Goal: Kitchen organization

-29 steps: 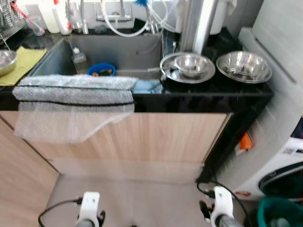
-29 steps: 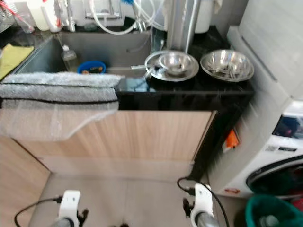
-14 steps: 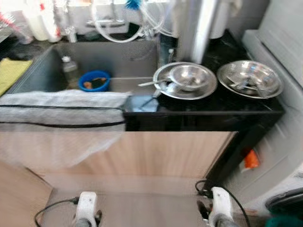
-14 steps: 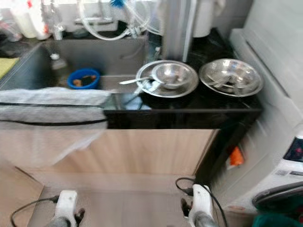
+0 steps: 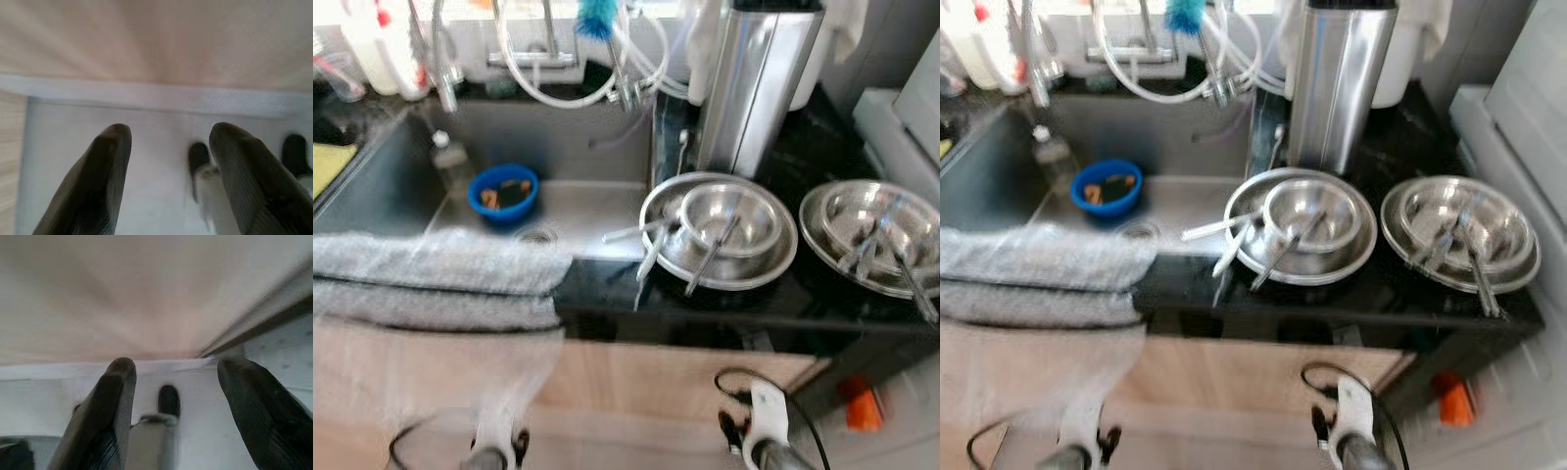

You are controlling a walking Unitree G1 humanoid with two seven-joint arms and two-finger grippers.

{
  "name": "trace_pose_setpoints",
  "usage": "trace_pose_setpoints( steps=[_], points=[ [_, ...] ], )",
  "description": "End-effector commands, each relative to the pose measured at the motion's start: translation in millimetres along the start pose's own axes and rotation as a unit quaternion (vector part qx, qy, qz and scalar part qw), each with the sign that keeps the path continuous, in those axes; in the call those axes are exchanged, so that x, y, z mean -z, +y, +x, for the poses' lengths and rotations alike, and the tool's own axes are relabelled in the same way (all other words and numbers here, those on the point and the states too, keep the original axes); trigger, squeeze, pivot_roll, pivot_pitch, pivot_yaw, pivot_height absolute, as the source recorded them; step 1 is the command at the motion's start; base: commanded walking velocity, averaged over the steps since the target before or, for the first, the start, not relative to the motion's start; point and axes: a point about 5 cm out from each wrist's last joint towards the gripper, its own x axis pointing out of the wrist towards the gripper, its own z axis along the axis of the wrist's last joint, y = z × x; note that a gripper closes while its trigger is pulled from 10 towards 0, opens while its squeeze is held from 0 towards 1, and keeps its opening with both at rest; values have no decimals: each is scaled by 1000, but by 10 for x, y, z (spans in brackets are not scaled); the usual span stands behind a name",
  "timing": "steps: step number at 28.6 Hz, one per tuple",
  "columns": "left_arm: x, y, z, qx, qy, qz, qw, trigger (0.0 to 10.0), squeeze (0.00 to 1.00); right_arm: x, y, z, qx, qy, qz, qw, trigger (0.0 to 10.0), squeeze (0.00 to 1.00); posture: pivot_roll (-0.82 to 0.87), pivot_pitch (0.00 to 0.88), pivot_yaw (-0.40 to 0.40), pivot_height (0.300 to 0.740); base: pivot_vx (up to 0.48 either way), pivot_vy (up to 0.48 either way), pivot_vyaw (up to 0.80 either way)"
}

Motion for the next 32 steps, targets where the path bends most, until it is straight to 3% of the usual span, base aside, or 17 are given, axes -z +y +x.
trace_pose_setpoints(
  steps=[1, 18, 32],
  points=[
    [141, 24, -35, 2, 25, 7, 1000, 10000, 0, 73, 12, -11, 0, 11, 3, 1000, 10000, 0, 28, 118, 0, 740, 0, 0, 0],
    [160, 11, -42, 8, 26, -3, 1000, 10000, 0, 91, 18, -14, -3, 13, 0, 1000, 10000, 0, 25, 101, 6, 740, 0, 0, 0],
    [163, 8, -41, 12, 28, 0, 1000, 10000, 0, 97, 27, -14, -4, 15, 1, 1000, 10000, 0, 27, 106, 9, 740, 0, 384, 0]
  ],
)
